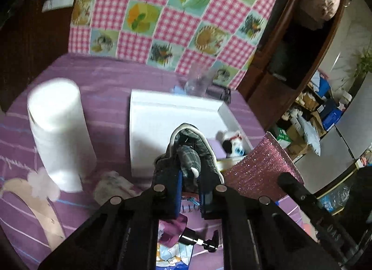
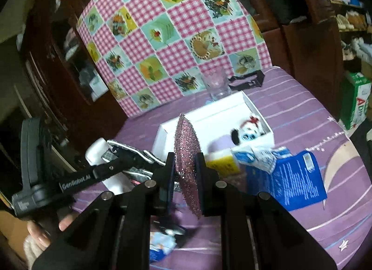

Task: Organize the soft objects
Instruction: 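Carry the plaid mask over the box with the left tool while the right carries the sponge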

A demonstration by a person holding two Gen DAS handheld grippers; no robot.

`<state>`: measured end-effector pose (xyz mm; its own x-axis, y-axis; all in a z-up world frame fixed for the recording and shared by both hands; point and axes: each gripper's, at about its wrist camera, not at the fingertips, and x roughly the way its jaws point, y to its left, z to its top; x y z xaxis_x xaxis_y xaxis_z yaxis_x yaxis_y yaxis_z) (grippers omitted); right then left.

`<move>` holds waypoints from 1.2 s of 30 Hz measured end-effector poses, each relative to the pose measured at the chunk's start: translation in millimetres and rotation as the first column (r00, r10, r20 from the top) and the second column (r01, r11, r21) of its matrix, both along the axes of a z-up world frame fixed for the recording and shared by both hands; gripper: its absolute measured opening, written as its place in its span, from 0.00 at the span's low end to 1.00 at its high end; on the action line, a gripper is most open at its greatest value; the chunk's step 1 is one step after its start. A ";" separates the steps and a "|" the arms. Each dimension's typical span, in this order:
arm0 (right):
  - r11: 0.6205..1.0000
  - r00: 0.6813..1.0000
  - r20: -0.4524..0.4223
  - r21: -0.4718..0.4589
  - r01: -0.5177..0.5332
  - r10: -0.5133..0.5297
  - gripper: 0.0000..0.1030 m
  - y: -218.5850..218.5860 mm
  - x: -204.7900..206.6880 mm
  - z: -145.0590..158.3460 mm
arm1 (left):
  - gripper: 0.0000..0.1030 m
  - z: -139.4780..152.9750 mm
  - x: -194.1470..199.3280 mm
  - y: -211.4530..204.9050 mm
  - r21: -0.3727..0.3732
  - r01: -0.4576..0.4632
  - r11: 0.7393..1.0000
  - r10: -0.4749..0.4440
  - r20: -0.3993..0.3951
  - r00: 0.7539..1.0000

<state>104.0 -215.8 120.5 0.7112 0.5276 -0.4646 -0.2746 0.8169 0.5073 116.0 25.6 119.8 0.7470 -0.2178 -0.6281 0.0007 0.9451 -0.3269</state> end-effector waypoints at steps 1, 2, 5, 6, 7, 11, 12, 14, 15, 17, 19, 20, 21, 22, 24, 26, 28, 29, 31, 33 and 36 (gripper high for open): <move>1.000 1.000 -0.002 0.011 0.001 -0.001 0.18 -0.9 3.0 6.5 | 0.10 5.7 -0.5 0.3 0.005 -0.004 1.000 0.004 0.011 1.000; 1.000 1.000 -0.005 0.020 -0.002 0.002 0.18 -1.2 7.3 14.5 | 0.10 12.4 -0.5 1.1 0.006 -0.003 1.000 0.003 0.020 1.000; 0.999 1.000 -0.022 0.044 -0.003 0.004 0.18 -1.6 21.8 35.6 | 0.10 29.1 3.1 3.3 0.010 0.001 1.000 -0.001 0.032 0.999; 0.999 1.000 -0.026 0.054 0.000 0.001 0.18 -2.4 26.0 41.8 | 0.10 33.5 4.5 4.1 0.021 -0.004 1.000 0.003 0.036 0.999; 0.998 1.000 -0.028 0.067 0.005 -0.003 0.18 -3.4 31.1 48.1 | 0.10 38.7 6.7 5.3 0.041 -0.015 0.999 0.013 0.038 0.999; 0.993 0.998 -0.054 0.115 0.038 -0.032 0.18 -7.7 51.0 64.8 | 0.10 48.0 15.0 15.2 0.046 -0.054 0.997 0.054 0.016 0.998; 0.991 0.997 -0.062 0.122 0.046 -0.038 0.18 -8.1 54.4 65.3 | 0.10 49.1 16.7 17.2 0.040 -0.054 0.998 0.054 0.014 0.998; 0.989 0.995 -0.086 0.135 0.059 -0.048 0.18 -7.1 65.4 64.9 | 0.10 50.9 20.5 19.8 0.040 -0.058 0.998 0.057 0.011 0.998; 0.987 0.993 -0.103 0.146 0.073 -0.058 0.18 -6.2 72.3 63.8 | 0.10 52.0 24.0 20.1 0.043 -0.060 0.997 0.059 0.011 0.998; 0.980 0.989 -0.134 0.178 0.083 -0.060 0.18 -3.9 85.8 62.5 | 0.10 52.7 31.4 19.5 0.052 -0.064 0.997 0.063 0.011 0.998; 0.974 0.985 -0.161 0.204 0.095 -0.062 0.18 -2.3 98.5 61.4 | 0.10 53.5 41.0 17.6 0.064 -0.062 0.996 0.062 -0.002 0.998; 0.973 0.982 -0.175 0.207 0.100 -0.064 0.18 -1.6 104.9 62.0 | 0.10 52.9 45.6 17.7 0.065 -0.061 0.996 0.062 -0.011 0.998; 0.973 0.980 -0.186 0.207 0.104 -0.065 0.18 -1.2 109.1 62.0 | 0.10 51.8 52.4 17.0 0.068 -0.059 0.996 0.061 -0.028 0.998; 0.970 0.976 -0.203 0.215 0.117 -0.072 0.18 -2.3 115.1 61.8 | 0.10 50.2 56.3 16.2 0.072 -0.056 0.996 0.059 -0.043 0.997; 0.963 0.975 -0.208 0.240 0.125 -0.075 0.18 -5.3 122.4 61.7 | 0.10 42.5 69.7 16.2 0.055 -0.054 0.997 0.059 -0.096 0.994; 0.957 0.976 -0.202 0.254 0.137 -0.086 0.18 -9.4 126.3 59.1 | 0.10 30.9 83.4 18.0 0.008 -0.049 0.999 0.049 -0.157 0.986; 0.957 0.976 -0.196 0.251 0.146 -0.097 0.18 -12.1 127.1 54.3 | 0.10 17.1 97.3 17.3 -0.026 -0.051 0.998 0.045 -0.200 0.979; 0.960 0.974 -0.196 0.233 0.155 -0.110 0.18 -12.7 126.7 50.1 | 0.10 11.4 102.4 16.3 -0.020 -0.056 0.998 0.050 -0.214 0.976; 0.966 0.970 -0.210 0.202 0.164 -0.120 0.18 -13.8 132.4 43.8 | 0.10 -0.6 113.5 12.9 0.013 -0.077 0.997 0.078 -0.244 0.967; 0.962 0.972 -0.210 0.227 0.153 -0.105 0.18 -15.6 137.7 37.6 | 0.10 -10.1 124.9 10.3 0.015 -0.078 0.997 0.079 -0.276 0.958; 0.963 0.969 -0.242 0.246 0.109 -0.048 0.18 -10.5 150.6 19.5 | 0.10 -21.5 137.2 7.7 0.008 -0.059 0.998 0.059 -0.322 0.945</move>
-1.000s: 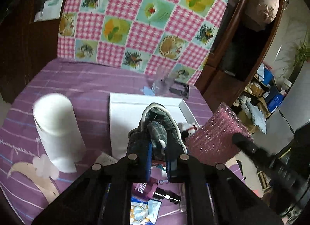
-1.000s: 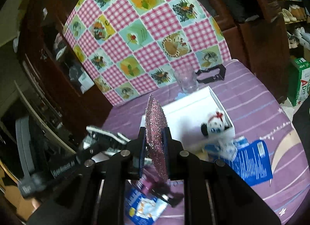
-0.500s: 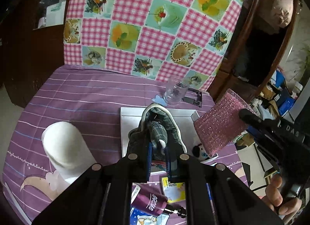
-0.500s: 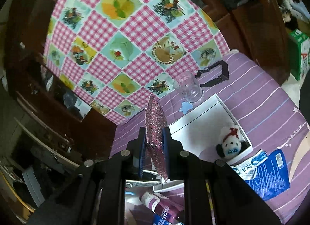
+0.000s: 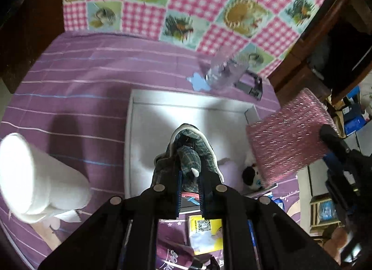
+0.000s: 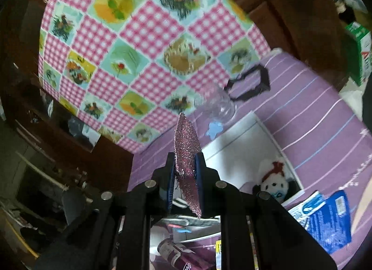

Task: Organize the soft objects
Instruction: 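Carry the plaid mask over the box with the left tool while the right carries the sponge, then lower the plaid mask into the box with the left tool while the right drops the sponge in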

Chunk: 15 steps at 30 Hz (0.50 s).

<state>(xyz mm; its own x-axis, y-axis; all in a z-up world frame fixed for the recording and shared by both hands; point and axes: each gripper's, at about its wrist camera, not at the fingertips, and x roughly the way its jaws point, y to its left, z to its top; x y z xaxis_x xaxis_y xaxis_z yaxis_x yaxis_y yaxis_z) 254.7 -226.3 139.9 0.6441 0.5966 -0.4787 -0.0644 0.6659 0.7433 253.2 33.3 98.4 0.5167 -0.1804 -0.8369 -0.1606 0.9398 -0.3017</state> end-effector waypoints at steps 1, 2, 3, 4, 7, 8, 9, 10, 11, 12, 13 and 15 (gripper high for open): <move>1.000 1.000 -0.012 0.003 -0.007 0.007 0.18 1.2 3.0 -5.7 | 0.10 -5.7 3.6 0.4 0.008 -0.008 1.000 0.008 -0.018 1.000; 1.000 0.999 -0.035 0.003 -0.018 0.018 0.18 3.2 8.2 -15.5 | 0.10 -10.2 7.4 1.1 0.023 -0.018 1.000 0.019 -0.036 0.999; 1.000 0.999 -0.048 0.004 -0.020 0.020 0.18 3.8 10.8 -21.6 | 0.10 -15.6 10.9 2.6 0.043 -0.031 0.999 0.033 -0.057 0.998; 1.000 0.997 -0.076 0.010 -0.018 0.019 0.18 2.6 14.7 -31.5 | 0.10 -21.5 16.0 5.9 0.060 -0.047 0.997 0.051 -0.078 0.996; 1.000 0.992 -0.127 0.015 -0.007 0.009 0.18 -0.9 21.1 -47.6 | 0.12 -33.5 22.0 15.5 0.040 -0.074 0.996 0.078 -0.108 0.991; 1.000 0.991 -0.134 0.005 -0.002 0.002 0.18 -1.7 20.6 -50.7 | 0.12 -34.7 22.6 17.7 0.025 -0.076 0.997 0.078 -0.104 0.992; 1.000 0.991 -0.136 -0.006 0.001 -0.001 0.18 -1.6 20.6 -51.7 | 0.12 -34.7 23.6 18.4 0.021 -0.072 0.997 0.074 -0.106 0.992; 1.000 0.990 -0.138 -0.021 0.004 -0.006 0.18 -0.8 20.5 -52.2 | 0.12 -34.8 24.4 18.7 0.019 -0.073 0.997 0.074 -0.109 0.991; 0.999 0.990 -0.138 -0.034 0.010 -0.015 0.18 -0.2 20.4 -52.5 | 0.12 -35.4 25.4 19.0 0.014 -0.077 0.997 0.078 -0.110 0.991; 0.999 0.990 -0.137 -0.044 0.013 -0.019 0.18 0.9 20.8 -52.5 | 0.12 -36.4 26.8 19.4 0.011 -0.076 0.997 0.076 -0.105 0.992; 0.998 0.991 -0.133 -0.056 0.011 -0.018 0.18 2.8 20.9 -52.0 | 0.12 -37.6 30.1 19.5 0.007 -0.075 0.997 0.075 -0.095 0.993; 0.998 0.992 -0.127 -0.068 0.012 -0.020 0.18 5.3 21.6 -51.9 | 0.13 -41.8 35.7 20.3 -0.019 -0.080 0.997 0.078 -0.086 0.993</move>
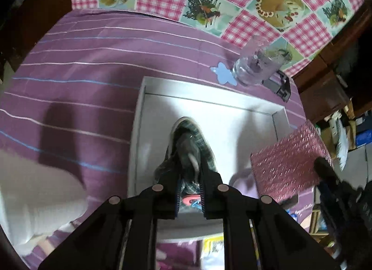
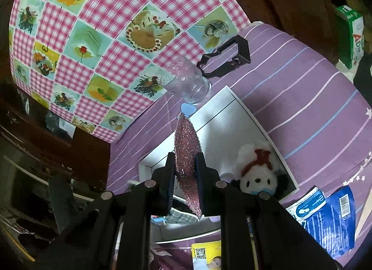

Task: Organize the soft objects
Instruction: 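Lower the plaid mask into the box with the left tool while the right drops the sponge in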

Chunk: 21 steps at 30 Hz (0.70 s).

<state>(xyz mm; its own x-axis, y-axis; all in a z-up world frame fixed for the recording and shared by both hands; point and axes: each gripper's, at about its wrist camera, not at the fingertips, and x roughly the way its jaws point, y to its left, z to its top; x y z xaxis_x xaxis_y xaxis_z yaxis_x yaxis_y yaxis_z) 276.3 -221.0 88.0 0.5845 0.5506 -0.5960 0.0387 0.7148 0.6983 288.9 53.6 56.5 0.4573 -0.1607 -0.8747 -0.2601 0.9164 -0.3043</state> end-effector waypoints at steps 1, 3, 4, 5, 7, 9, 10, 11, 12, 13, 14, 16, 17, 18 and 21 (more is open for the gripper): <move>1.000 1.000 0.002 -0.007 -0.001 0.001 0.18 1.0 0.3 -0.3 | 0.14 -5.6 5.9 -1.0 -0.011 0.007 1.000 -0.007 -0.013 1.000; 1.000 1.000 0.008 -0.025 -0.008 0.009 0.18 5.2 2.2 -0.6 | 0.14 -19.7 14.9 -4.1 0.001 0.011 1.000 -0.011 -0.067 0.998; 0.999 1.000 0.008 -0.033 -0.010 0.010 0.18 7.1 2.8 -1.3 | 0.17 -29.2 19.5 -5.0 0.028 -0.006 1.000 0.009 -0.091 0.996; 0.999 1.000 0.006 -0.039 -0.013 0.013 0.18 8.4 3.2 -1.7 | 0.18 -33.7 21.4 -5.2 0.041 -0.014 0.999 0.018 -0.091 0.996; 0.998 1.000 0.002 -0.051 -0.024 0.024 0.18 11.2 4.2 -2.4 | 0.18 -34.4 20.6 -4.9 0.063 -0.012 0.998 0.019 -0.105 0.994; 0.998 1.000 -0.001 -0.056 -0.030 0.030 0.18 13.4 4.8 -3.6 | 0.18 -32.3 15.9 -1.6 0.097 -0.034 0.995 0.046 -0.126 0.991; 0.998 0.999 0.000 -0.053 -0.034 0.034 0.18 14.4 5.4 -4.3 | 0.18 -32.1 13.8 0.4 0.098 -0.039 0.994 0.051 -0.130 0.990; 0.999 0.999 0.007 -0.041 -0.036 0.036 0.18 14.9 5.7 -5.0 | 0.18 -32.3 12.4 1.8 0.095 -0.035 0.995 0.047 -0.130 0.990; 0.999 0.999 0.016 -0.025 -0.039 0.040 0.18 14.8 5.3 -5.9 | 0.18 -31.7 11.5 3.3 0.094 -0.036 0.995 0.048 -0.131 0.990; 0.999 0.998 0.031 0.001 -0.046 0.046 0.18 15.2 5.3 -6.9 | 0.18 -31.0 9.6 4.6 0.096 -0.043 0.994 0.055 -0.132 0.990; 0.998 0.998 0.048 0.039 -0.053 0.051 0.18 15.1 5.8 -9.1 | 0.18 -29.9 8.2 5.4 0.100 -0.045 0.994 0.058 -0.131 0.990; 0.996 0.996 0.070 0.074 -0.051 0.046 0.18 16.2 6.3 -12.3 | 0.18 -26.8 6.4 4.1 0.111 -0.036 0.993 0.050 -0.126 0.991; 0.995 0.996 0.077 0.084 -0.048 0.042 0.18 17.1 7.1 -14.8 | 0.18 -25.5 5.6 5.0 0.109 -0.034 0.993 0.047 -0.117 0.992; 0.995 0.996 0.080 0.091 -0.048 0.041 0.18 18.6 8.1 -17.4 | 0.18 -21.8 4.2 5.5 0.101 -0.033 0.994 0.043 -0.101 0.994; 0.990 0.995 0.083 0.127 -0.060 0.049 0.18 23.9 11.3 -26.1 | 0.27 -8.6 -0.8 8.3 0.069 -0.025 0.997 0.028 -0.049 0.998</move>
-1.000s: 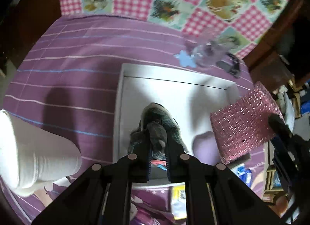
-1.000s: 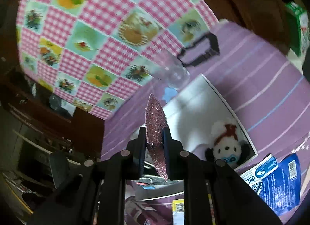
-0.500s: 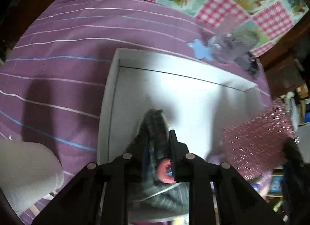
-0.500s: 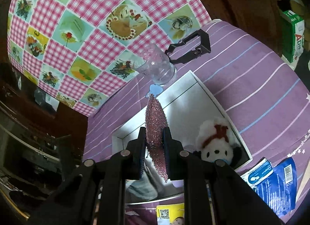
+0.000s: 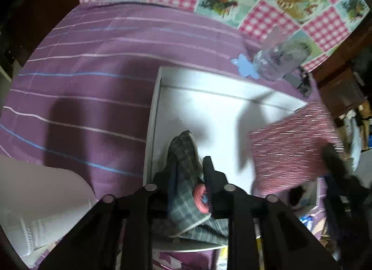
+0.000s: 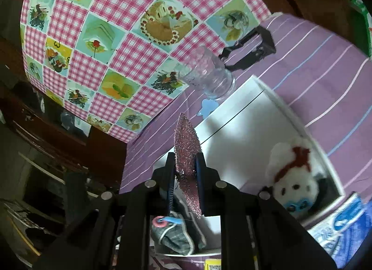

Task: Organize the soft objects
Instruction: 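Lower the plaid mask into the box with the left tool while the right drops the sponge in, then move the left tool to the yellow packet while the right moves to the white tube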

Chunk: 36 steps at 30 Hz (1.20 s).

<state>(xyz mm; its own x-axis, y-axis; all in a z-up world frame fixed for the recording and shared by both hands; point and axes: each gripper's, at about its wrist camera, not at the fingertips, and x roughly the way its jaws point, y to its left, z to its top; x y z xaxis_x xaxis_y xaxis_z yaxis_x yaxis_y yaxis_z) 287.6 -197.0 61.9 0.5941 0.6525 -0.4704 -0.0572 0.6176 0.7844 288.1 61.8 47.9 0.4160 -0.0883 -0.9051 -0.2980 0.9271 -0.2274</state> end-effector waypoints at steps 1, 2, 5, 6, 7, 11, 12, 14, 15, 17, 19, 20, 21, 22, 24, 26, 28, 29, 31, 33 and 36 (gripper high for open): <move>1.000 1.000 -0.005 0.013 -0.006 0.006 0.18 3.4 1.5 -4.3 | 0.36 4.9 -1.6 0.6 -0.001 0.004 1.000 -0.004 0.020 1.000; 1.000 1.000 -0.008 0.019 -0.013 0.013 0.18 7.0 3.0 -7.4 | 0.45 10.9 -4.4 0.5 0.004 0.010 1.000 -0.010 0.045 0.999; 1.000 1.000 -0.023 -0.003 -0.021 0.021 0.18 17.0 4.4 -14.6 | 0.55 28.4 -12.2 -2.0 0.025 0.026 0.999 -0.028 0.121 0.992; 1.000 1.000 -0.024 -0.021 -0.019 0.019 0.18 20.5 5.0 -16.7 | 0.55 32.7 -14.1 -2.9 0.031 0.029 0.999 -0.033 0.134 0.990; 0.999 0.999 -0.026 -0.039 -0.022 0.021 0.20 23.7 5.7 -19.4 | 0.55 35.9 -15.7 -3.5 0.041 0.037 0.998 -0.042 0.139 0.989; 0.980 0.993 -0.109 -0.190 -0.056 0.036 0.21 40.4 11.3 -32.2 | 0.49 37.9 -15.8 -5.8 0.080 0.066 0.995 -0.074 0.100 0.992; 0.972 0.993 -0.114 -0.229 -0.048 0.022 0.23 42.4 11.0 -32.9 | 0.45 36.7 -15.6 -6.2 0.076 0.076 0.994 -0.083 0.097 0.992; 0.962 0.994 -0.104 -0.270 -0.042 0.014 0.24 44.1 10.7 -30.5 | 0.32 32.6 -13.7 -6.4 0.051 0.093 0.994 -0.097 0.080 0.992; 0.958 0.995 -0.096 -0.284 -0.045 0.018 0.27 44.8 10.5 -28.2 | 0.30 30.3 -13.6 -6.4 0.042 0.097 0.994 -0.100 0.074 0.992; 0.953 0.996 -0.087 -0.298 -0.057 0.033 0.42 46.0 10.4 -23.8 | 0.25 26.6 -12.8 -7.1 0.041 0.101 0.994 -0.103 0.063 0.993; 0.958 0.995 -0.086 -0.279 -0.066 0.043 0.57 44.8 9.1 -22.2 | 0.25 24.1 -11.8 -7.2 0.047 0.099 0.994 -0.101 0.053 0.993; 0.965 0.995 -0.087 -0.253 -0.063 0.042 0.58 42.8 8.9 -21.2 | 0.25 23.4 -11.3 -7.2 0.043 0.099 0.994 -0.102 0.052 0.993; 0.971 0.995 -0.090 -0.232 -0.057 0.037 0.59 40.4 8.6 -20.8 | 0.25 23.2 -11.3 -6.8 0.034 0.102 0.994 -0.104 0.054 0.993; 0.975 0.995 -0.097 -0.215 -0.051 0.031 0.59 37.8 8.8 -19.5 | 0.25 23.4 -11.3 -6.3 0.028 0.104 0.994 -0.106 0.056 0.993; 0.979 0.994 -0.111 -0.201 -0.036 0.014 0.59 28.7 8.7 -15.2 | 0.25 24.3 -11.7 -6.0 0.022 0.105 0.994 -0.106 0.058 0.993; 0.978 0.995 -0.097 -0.206 -0.021 0.001 0.59 21.4 5.8 -6.4 | 0.25 26.2 -12.9 -6.8 0.028 0.103 0.994 -0.105 0.062 0.993; 0.973 0.997 -0.082 -0.228 -0.017 -0.002 0.59 15.9 1.1 7.2 | 0.25 29.4 -15.6 -7.6 0.023 0.102 0.995 -0.103 0.068 0.992; 0.970 0.997 -0.081 -0.240 -0.020 0.001 0.59 13.4 -1.4 13.8 | 0.25 31.3 -18.2 -7.8 0.010 0.102 0.995 -0.102 0.075 0.992; 0.967 0.995 -0.095 -0.254 -0.020 -0.005 0.59 8.6 -7.3 22.8 | 0.25 35.5 -24.9 -8.3 -0.040 0.111 0.993 -0.107 0.100 0.989; 0.974 0.991 -0.129 -0.227 -0.010 -0.020 0.59 -0.3 -14.1 30.8 | 0.25 40.3 -32.7 -11.8 -0.062 0.135 0.989 -0.127 0.119 0.985; 0.993 0.984 -0.174 -0.114 0.008 -0.028 0.59 -16.7 -23.8 34.2 | 0.25 49.7 -47.6 -19.4 -0.061 0.168 0.984 -0.159 0.139 0.977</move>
<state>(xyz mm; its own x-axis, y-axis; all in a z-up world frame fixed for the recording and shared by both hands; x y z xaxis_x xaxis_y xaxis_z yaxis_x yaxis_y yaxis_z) 263.7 -213.8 96.1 0.5068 0.5796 -0.6382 0.0869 0.7022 0.7067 240.5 42.5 97.6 0.5069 -0.2280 -0.8313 -0.1062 0.9405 -0.3228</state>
